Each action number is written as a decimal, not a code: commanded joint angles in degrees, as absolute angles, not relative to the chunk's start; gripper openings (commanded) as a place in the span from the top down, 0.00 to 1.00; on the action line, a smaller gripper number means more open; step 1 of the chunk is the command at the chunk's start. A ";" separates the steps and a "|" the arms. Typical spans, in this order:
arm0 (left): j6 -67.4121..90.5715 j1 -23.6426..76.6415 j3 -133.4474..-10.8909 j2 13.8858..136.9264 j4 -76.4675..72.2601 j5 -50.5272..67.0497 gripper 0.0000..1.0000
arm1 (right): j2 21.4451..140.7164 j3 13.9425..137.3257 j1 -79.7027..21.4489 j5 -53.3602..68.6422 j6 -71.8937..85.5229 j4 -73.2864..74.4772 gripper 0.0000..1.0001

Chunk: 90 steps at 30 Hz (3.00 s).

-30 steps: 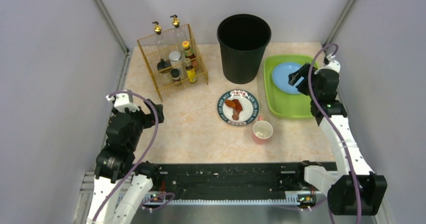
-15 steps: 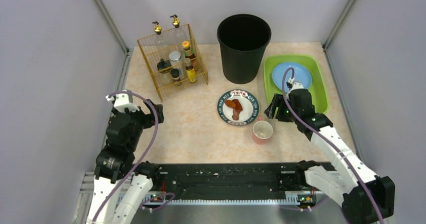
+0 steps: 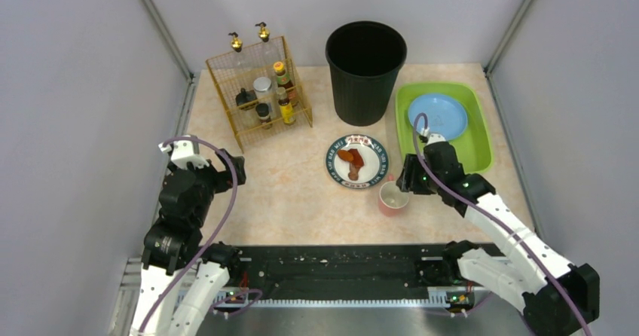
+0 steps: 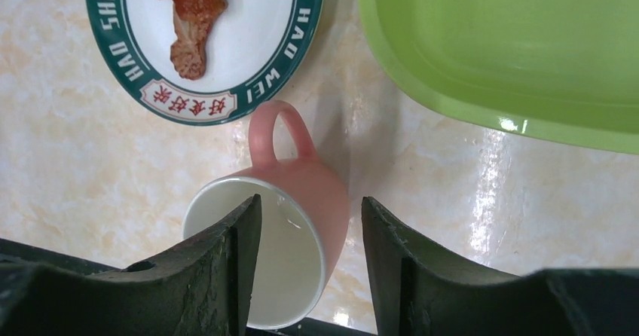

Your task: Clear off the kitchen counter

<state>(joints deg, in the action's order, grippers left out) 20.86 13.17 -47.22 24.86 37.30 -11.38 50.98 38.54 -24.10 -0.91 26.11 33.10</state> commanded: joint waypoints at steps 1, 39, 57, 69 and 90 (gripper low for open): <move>20.79 13.27 -47.09 24.48 35.52 -10.99 0.01 | 52.92 40.41 -27.22 -4.84 25.86 35.07 0.50; 20.57 13.45 -47.02 24.38 35.44 -10.41 0.01 | 53.72 67.09 -30.16 -11.97 22.08 48.72 1.00; 20.65 13.75 -46.98 24.15 35.55 -10.49 0.01 | 60.27 62.58 -19.63 -24.55 27.45 33.04 1.00; 20.83 14.07 -47.06 24.50 35.60 -10.62 0.01 | 65.69 60.91 -13.57 -33.81 41.95 37.43 1.00; 20.92 14.41 -47.05 24.13 35.71 -11.03 0.01 | 67.14 54.48 -5.04 -32.74 57.87 38.08 1.00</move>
